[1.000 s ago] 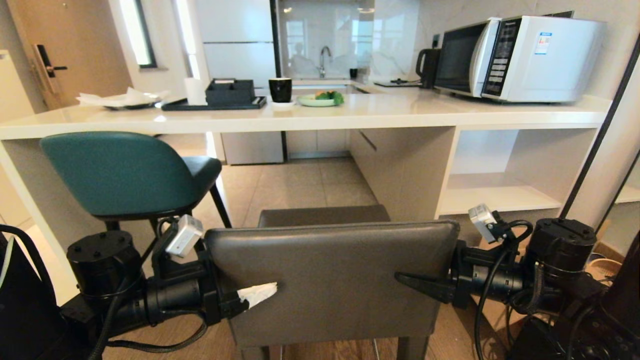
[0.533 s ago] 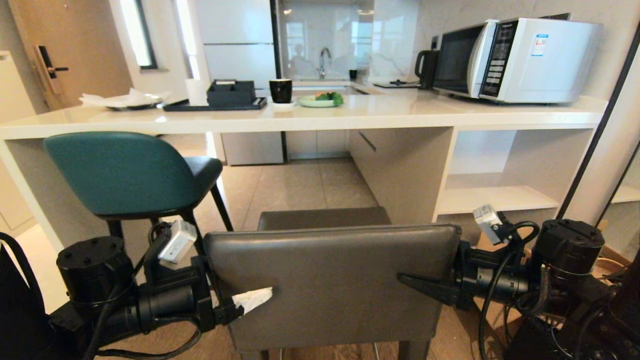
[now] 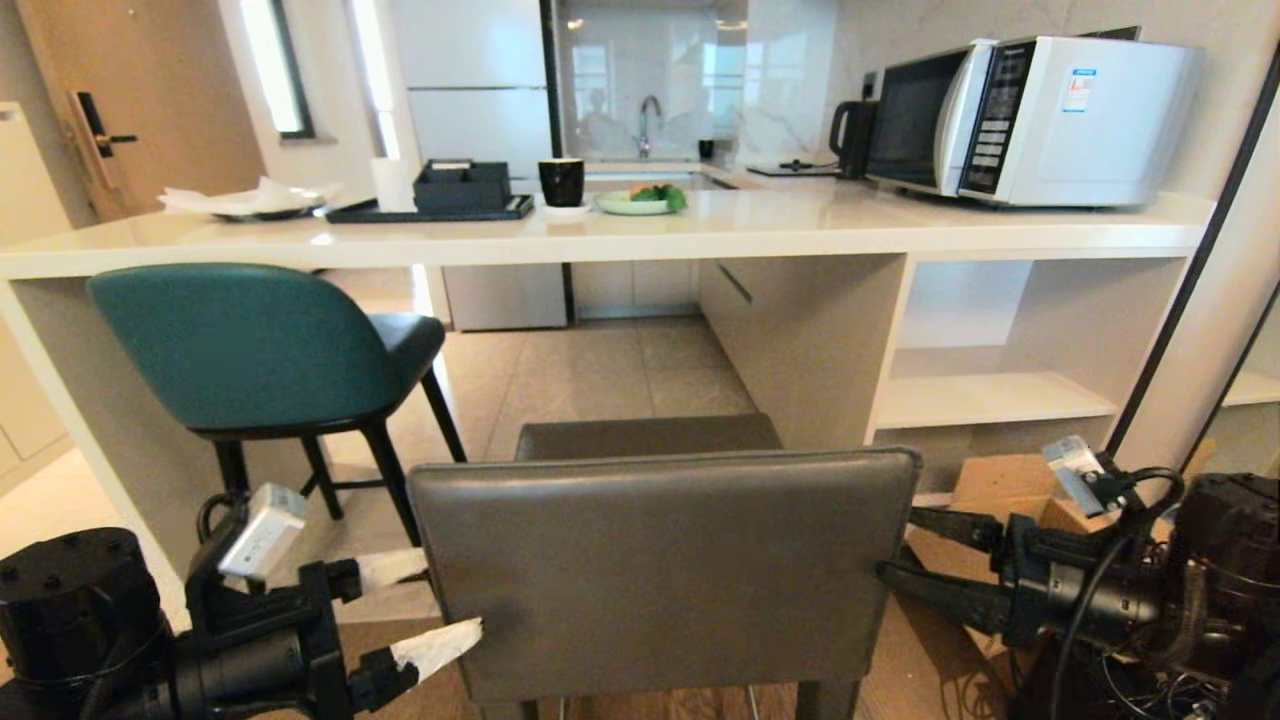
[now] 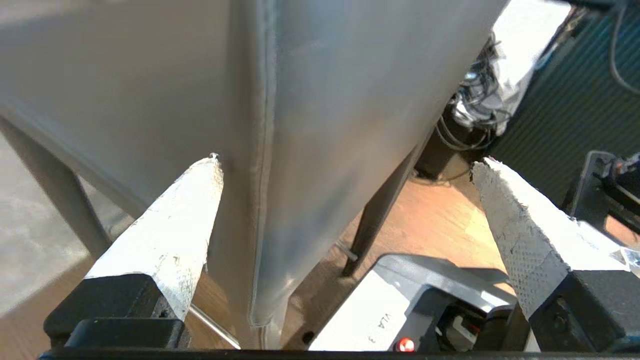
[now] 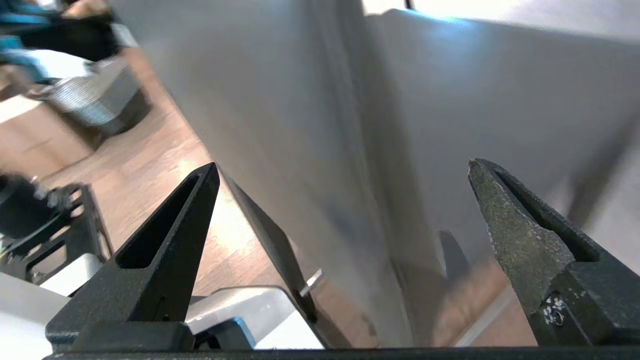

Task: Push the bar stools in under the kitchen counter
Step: Pull the blue chair out from under the dining table

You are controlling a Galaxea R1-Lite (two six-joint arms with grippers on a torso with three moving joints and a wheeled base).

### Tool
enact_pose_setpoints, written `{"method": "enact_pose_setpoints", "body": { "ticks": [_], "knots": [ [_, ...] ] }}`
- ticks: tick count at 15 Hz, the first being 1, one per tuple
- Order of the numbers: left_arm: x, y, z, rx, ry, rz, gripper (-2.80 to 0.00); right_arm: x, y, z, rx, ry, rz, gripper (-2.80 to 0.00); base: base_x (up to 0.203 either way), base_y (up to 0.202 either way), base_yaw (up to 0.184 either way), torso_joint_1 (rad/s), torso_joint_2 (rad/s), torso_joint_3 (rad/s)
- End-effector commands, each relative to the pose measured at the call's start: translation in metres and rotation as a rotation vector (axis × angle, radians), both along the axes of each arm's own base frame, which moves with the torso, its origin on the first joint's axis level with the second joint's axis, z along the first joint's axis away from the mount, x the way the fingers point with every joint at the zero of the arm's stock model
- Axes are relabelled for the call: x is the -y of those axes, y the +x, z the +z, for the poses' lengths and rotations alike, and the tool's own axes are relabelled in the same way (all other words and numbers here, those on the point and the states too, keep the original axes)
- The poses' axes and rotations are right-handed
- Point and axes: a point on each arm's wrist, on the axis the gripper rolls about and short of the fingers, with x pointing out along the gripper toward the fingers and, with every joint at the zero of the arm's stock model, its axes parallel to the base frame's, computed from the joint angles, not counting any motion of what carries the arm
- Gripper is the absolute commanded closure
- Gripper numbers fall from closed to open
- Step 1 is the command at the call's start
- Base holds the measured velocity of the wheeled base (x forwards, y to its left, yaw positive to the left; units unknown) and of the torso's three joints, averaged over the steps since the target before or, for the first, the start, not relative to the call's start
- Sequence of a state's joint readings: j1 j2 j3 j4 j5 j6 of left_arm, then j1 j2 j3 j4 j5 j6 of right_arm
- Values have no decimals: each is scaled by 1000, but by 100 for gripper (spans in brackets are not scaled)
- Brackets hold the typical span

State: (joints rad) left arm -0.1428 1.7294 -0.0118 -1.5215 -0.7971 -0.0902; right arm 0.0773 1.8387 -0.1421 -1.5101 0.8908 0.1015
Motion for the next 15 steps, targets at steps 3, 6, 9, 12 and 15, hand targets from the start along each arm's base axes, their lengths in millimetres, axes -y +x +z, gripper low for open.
{"method": "enact_pose_setpoints", "body": {
  "ticks": [3, 6, 9, 12, 15],
  "knots": [
    [-30, -14, 26, 148, -8, 169, -280, 40, -28, 16, 53, 0, -195, -280, 0, 0, 0, 0, 0, 0],
    [-40, -29, 49, 286, -2, 381, -280, 55, -33, 30, 131, -46, -521, -280, 0, 0, 0, 0, 0, 0],
    [-46, -36, 62, 348, -2, 664, -280, 63, -33, 51, 250, -116, -880, -280, 0, 0, 0, 0, 0, 0],
    [-53, -25, 77, 325, 23, 1075, -280, 67, -38, 91, 273, -123, -1118, -280, 0, 0, 0, 0, 0, 0],
    [-42, -52, 106, 353, -4, 1094, -280, 57, -80, 131, 233, -94, -1138, -280, 0, 0, 0, 0, 0, 0]
  ]
}}
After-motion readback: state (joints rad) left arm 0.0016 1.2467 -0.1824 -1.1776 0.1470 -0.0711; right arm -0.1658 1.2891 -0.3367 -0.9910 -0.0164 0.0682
